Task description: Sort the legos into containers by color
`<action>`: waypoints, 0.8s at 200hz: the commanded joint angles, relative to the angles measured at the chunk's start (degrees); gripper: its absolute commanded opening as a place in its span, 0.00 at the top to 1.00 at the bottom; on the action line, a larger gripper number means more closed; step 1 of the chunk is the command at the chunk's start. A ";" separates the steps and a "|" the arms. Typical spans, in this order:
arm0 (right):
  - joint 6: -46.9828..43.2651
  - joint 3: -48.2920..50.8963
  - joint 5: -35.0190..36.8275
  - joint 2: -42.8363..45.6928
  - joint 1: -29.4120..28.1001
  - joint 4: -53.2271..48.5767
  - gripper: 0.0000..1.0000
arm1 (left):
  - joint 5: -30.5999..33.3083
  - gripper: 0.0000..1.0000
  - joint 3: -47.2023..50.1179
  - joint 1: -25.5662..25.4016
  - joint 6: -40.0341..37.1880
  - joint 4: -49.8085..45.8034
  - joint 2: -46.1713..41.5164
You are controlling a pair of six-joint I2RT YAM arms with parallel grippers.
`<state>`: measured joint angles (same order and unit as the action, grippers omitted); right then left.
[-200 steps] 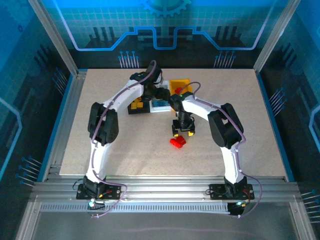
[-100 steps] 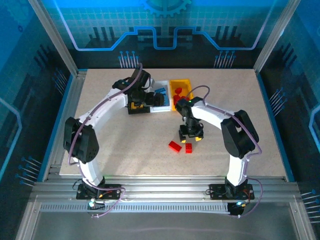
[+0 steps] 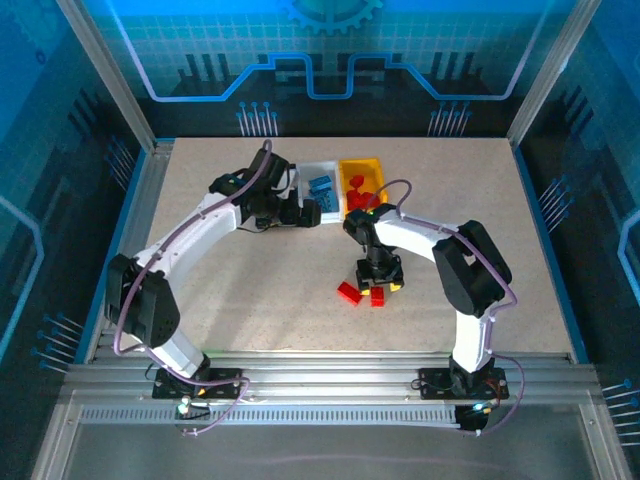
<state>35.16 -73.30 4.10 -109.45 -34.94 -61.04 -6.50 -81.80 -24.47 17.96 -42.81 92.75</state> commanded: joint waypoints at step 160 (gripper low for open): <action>-0.36 -13.51 -4.30 4.39 8.54 3.13 0.73 | -3.38 0.01 9.61 -0.41 1.15 -2.36 -9.55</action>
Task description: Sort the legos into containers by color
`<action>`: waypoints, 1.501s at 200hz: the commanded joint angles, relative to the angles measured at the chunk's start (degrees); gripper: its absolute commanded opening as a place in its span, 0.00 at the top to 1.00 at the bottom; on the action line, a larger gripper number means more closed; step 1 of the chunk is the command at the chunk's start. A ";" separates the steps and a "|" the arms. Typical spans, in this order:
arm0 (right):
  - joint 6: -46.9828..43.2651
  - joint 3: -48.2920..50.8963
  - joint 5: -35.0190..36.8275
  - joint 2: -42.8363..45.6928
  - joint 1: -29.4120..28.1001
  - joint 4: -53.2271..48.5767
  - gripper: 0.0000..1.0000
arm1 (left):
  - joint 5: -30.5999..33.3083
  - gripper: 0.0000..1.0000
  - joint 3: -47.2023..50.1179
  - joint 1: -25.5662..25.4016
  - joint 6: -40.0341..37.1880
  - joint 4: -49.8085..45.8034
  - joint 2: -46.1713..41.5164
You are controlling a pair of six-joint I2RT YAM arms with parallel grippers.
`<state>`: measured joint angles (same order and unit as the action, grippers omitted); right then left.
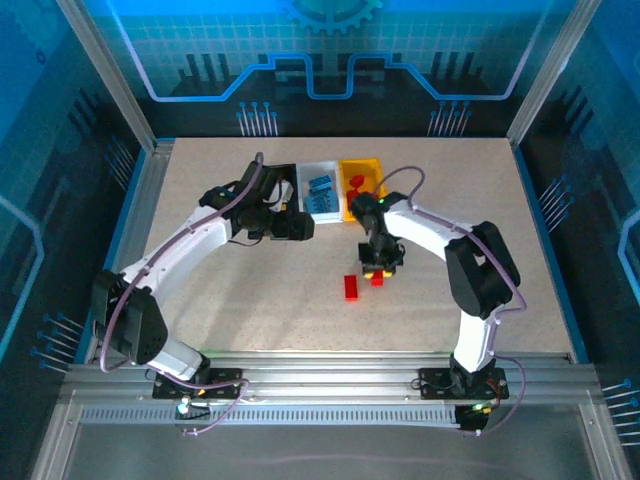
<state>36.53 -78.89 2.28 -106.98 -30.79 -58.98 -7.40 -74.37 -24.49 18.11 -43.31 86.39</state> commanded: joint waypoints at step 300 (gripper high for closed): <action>1.15 -3.55 4.81 -7.42 -15.51 0.18 0.32 | -3.76 0.01 19.46 3.37 12.16 2.23 -17.56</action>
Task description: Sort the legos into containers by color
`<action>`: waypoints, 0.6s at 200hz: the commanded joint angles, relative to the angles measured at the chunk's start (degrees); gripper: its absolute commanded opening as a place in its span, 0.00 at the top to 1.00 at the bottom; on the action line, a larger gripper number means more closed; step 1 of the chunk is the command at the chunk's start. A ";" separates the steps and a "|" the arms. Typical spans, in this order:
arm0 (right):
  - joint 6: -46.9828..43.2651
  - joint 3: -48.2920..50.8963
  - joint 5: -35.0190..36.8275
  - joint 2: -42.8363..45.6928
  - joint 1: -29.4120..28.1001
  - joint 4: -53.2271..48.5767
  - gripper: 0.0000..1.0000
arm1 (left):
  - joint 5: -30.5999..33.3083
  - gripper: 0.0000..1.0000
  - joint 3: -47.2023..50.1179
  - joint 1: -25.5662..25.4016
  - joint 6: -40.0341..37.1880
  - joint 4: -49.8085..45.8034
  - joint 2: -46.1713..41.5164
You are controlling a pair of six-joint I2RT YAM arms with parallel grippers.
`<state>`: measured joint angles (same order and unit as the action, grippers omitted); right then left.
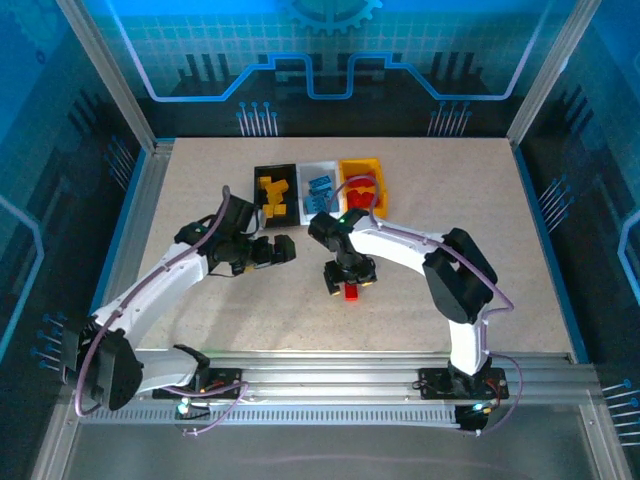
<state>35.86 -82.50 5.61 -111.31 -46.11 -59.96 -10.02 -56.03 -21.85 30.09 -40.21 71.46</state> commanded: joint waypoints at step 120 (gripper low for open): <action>1.31 -2.92 0.31 -2.69 6.82 2.56 0.80 | -1.95 0.01 3.15 3.47 -0.22 -2.23 -5.72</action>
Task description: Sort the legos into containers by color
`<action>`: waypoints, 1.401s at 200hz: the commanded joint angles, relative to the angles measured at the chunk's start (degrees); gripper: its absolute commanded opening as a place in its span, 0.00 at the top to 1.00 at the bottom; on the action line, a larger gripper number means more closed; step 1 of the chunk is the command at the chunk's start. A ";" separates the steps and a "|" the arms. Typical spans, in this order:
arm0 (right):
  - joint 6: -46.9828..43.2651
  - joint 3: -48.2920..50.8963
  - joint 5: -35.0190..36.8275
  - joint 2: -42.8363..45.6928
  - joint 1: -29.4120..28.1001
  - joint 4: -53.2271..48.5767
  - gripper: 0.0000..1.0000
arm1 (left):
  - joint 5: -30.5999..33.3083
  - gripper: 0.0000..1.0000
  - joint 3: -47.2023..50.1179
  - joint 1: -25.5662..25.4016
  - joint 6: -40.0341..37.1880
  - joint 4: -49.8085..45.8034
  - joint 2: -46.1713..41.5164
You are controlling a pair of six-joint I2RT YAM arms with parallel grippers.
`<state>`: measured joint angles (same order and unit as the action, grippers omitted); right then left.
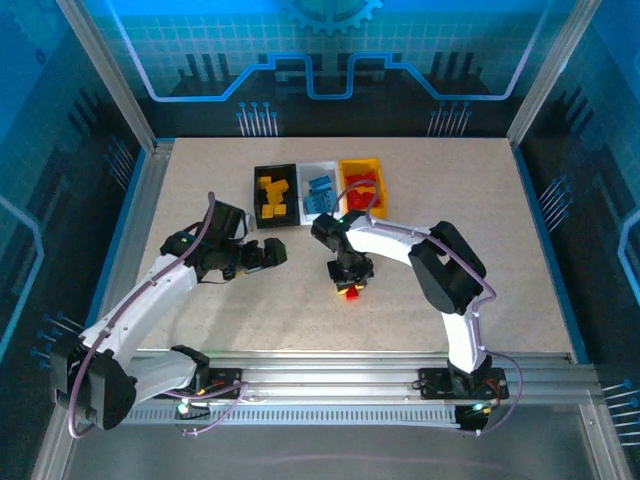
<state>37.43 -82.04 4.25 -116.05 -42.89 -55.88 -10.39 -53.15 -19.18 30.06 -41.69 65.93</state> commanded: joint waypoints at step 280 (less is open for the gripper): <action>-37.29 26.28 -2.01 34.64 40.37 40.99 0.29 | 32.20 0.01 15.08 5.24 -13.47 35.14 -7.01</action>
<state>10.31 -62.85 1.26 -81.76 -2.63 -28.10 15.73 -40.14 -14.68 22.33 -19.55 58.74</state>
